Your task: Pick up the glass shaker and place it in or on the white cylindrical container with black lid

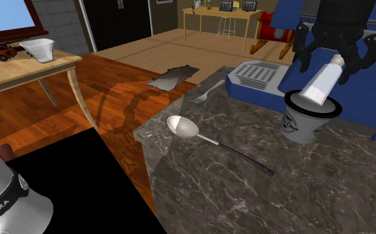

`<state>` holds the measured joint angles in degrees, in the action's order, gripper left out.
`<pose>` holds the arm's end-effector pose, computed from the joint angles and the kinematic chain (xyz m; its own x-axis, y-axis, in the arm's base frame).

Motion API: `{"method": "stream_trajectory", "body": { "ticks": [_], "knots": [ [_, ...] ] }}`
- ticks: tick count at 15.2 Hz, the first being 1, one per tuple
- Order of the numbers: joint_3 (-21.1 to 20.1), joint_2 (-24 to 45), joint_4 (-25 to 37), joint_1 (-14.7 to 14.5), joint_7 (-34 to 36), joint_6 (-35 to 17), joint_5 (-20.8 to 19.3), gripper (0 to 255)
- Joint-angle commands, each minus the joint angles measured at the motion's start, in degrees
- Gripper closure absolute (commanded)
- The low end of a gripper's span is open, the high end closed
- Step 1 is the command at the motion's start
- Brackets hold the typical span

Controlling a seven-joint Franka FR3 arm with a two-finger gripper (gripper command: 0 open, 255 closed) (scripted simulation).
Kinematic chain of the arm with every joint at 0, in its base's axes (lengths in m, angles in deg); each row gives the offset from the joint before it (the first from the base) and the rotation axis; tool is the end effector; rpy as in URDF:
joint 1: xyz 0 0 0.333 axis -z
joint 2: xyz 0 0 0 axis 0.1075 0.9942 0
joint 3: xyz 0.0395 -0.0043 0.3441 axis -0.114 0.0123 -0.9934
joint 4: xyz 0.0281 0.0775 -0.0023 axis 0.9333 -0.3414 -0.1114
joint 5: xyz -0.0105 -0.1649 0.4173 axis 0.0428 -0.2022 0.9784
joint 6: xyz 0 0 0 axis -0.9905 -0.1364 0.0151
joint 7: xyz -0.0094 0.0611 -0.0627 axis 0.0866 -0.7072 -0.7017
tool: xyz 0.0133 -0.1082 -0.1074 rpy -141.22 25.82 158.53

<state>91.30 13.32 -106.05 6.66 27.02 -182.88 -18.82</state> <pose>0.6737 -0.3244 0.3994 0.9692 -0.1203 0.2150 -0.1287 -0.9913 0.0256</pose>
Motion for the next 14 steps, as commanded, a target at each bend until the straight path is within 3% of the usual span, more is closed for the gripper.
{"method": "stream_trajectory", "body": {
  "ticks": [1, 4, 8, 14],
  "knots": [
    [0.01, -0.01, -0.11, -0.01, 0.01, -0.01, -0.02, 0],
    [-0.01, 0.22, 0.19, 0.02, 0.02, 0.07, 0.02, 0],
    [0.5, -3.28, 2.39, -0.25, 0.81, 5.64, -1.26, 0],
    [0.5, -3.28, 2.39, -0.25, 0.81, 5.64, -1.26, 0]
  ]
}}
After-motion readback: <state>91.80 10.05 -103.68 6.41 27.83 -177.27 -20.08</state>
